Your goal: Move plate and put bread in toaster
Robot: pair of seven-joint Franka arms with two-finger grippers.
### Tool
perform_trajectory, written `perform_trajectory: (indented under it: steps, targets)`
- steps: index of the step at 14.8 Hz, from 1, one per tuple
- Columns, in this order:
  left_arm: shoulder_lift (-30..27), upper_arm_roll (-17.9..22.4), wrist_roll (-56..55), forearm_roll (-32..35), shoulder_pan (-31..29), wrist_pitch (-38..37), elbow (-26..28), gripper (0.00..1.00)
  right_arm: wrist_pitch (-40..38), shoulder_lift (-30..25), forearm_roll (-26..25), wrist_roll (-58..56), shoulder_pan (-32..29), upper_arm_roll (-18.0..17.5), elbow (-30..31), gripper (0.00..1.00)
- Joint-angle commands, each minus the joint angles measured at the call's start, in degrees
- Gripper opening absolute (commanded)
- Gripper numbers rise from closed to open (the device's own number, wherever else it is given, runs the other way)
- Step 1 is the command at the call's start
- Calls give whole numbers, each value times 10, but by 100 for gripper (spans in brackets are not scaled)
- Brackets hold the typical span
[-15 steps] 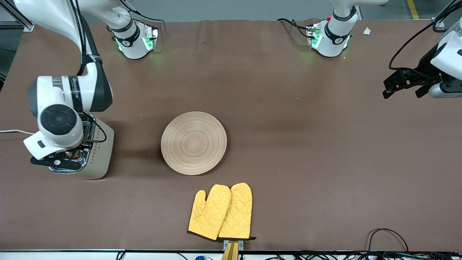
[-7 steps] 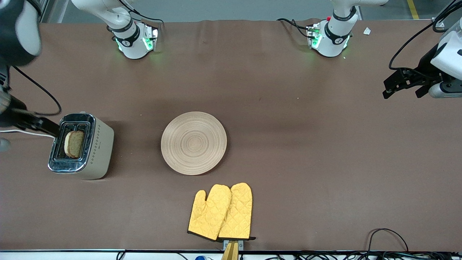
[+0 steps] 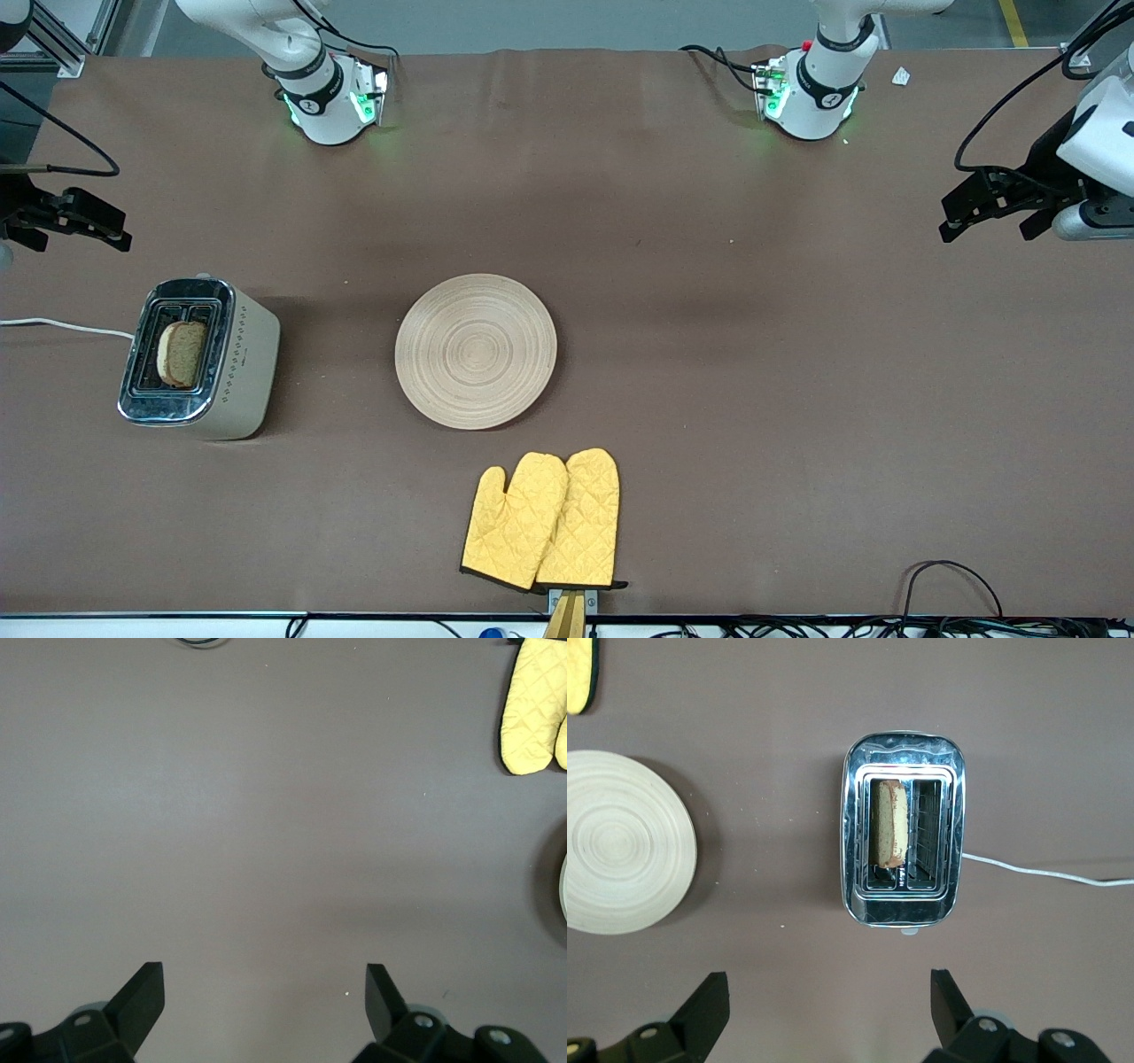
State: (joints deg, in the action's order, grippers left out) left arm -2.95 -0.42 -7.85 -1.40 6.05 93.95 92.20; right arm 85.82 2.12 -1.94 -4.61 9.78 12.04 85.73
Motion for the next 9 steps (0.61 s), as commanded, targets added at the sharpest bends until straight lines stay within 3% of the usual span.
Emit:
perform_trajectory:
  steps: [1, 4, 6, 9]
  targets:
    - [1, 1, 6, -4, -2, -8, -7, 100, 15, -17, 9, -26, -13, -5, 17, 100]
    - [1, 1, 6, -4, -2, -8, -7, 100, 12, -15, 9, -25, -33, -20, 5, 100]
    - [1, 2, 6, -4, -2, -8, -7, 100, 13, -14, 11, -25, -112, -103, 5, 100]
    - [1, 2, 4, -1, -2, -8, -9, 100, 15, -14, 13, -24, -128, -111, 5, 100]
